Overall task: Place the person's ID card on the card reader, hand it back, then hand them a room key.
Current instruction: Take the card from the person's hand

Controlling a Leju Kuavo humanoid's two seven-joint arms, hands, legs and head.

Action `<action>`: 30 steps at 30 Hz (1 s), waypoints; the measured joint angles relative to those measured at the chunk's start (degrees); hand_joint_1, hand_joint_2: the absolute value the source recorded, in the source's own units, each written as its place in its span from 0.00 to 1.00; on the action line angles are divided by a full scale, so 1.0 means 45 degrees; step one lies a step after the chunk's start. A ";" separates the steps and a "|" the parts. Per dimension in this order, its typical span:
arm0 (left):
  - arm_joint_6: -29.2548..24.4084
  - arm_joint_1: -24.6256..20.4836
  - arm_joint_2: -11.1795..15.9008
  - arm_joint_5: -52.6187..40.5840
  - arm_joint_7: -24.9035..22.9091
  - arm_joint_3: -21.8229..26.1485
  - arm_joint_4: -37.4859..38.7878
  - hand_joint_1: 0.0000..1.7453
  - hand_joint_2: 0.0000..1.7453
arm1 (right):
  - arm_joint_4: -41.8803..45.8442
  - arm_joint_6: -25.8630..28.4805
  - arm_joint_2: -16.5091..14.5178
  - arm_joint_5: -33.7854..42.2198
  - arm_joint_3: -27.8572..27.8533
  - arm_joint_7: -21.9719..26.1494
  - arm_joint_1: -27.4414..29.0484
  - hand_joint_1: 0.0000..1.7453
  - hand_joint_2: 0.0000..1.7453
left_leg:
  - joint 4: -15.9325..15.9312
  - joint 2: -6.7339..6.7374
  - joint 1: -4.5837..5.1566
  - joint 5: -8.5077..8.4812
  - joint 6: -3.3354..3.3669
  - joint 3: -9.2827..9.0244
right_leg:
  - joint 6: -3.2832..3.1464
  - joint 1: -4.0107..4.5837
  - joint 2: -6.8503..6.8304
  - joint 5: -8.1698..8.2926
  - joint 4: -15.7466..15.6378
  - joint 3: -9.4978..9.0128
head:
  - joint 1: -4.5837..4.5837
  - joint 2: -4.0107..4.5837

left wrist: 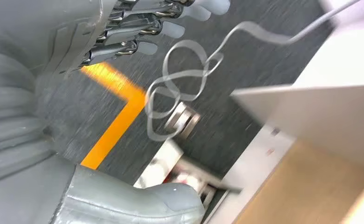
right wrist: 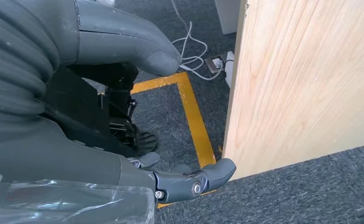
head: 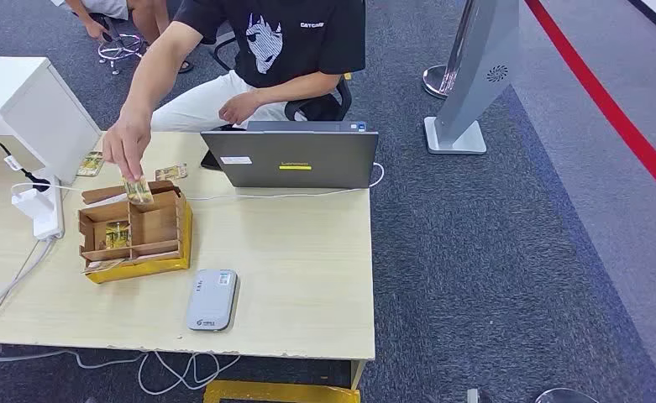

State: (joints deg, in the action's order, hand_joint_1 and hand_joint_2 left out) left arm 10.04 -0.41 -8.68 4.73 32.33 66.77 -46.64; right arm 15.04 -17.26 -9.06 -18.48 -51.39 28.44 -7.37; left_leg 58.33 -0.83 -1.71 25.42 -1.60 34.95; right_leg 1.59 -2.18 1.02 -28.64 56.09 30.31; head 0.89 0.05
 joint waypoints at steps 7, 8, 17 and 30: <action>-0.3197 0.0603 -0.1316 -0.5643 0.1150 -0.1003 -0.6220 0.00 1.00 | 0.0013 0.0077 -0.0040 0.0074 -0.0222 -0.0065 0.0090 0.00 1.00 | 0.0034 0.0009 -0.0025 -0.0012 0.0003 0.0014 | -0.0005 0.0019 0.0008 0.0007 -0.0001 0.0054 | -0.0002 -0.0001; -0.3810 0.0643 -0.1458 -0.7388 0.1087 -0.1756 -0.7660 0.00 1.00 | 0.0024 0.0332 -0.0041 -0.0076 -0.0246 -0.0188 0.0064 0.00 1.00 | 0.0038 -0.0024 -0.0026 -0.0023 0.0006 0.0033 | -0.0004 0.0023 -0.0029 0.0008 -0.0001 0.0058 | -0.0002 -0.0002; -0.7372 -0.0352 0.0697 -1.7295 -0.2036 -0.8426 -1.2304 0.00 1.00 | 0.0047 0.0929 -0.0098 -0.1070 0.0209 -0.0950 -0.0654 0.00 1.00 | 0.0028 -0.0040 -0.0028 -0.0080 -0.0016 0.0042 | -0.0022 0.0028 -0.0038 0.0062 0.0010 0.0050 | -0.0011 -0.0002; -0.7019 -0.3054 0.4603 -1.9921 -0.4324 -1.2523 -1.0182 0.00 1.00 | 0.0044 0.1073 -0.0172 -0.1166 0.0943 -0.0966 -0.1032 0.00 1.00 | 0.0028 -0.0030 -0.0024 -0.0082 -0.0021 0.0055 | -0.0022 0.0025 -0.0021 0.0062 0.0020 0.0054 | -0.0002 -0.0002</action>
State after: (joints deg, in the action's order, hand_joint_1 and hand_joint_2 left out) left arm -21.55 -14.15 12.03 -84.92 12.87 10.41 -92.46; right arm 15.23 -12.43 -9.84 -23.73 -47.14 24.09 -12.01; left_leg 58.45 -0.96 -1.81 25.05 -1.69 35.20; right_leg 1.49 -2.06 0.93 -28.36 56.18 30.55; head 0.87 0.04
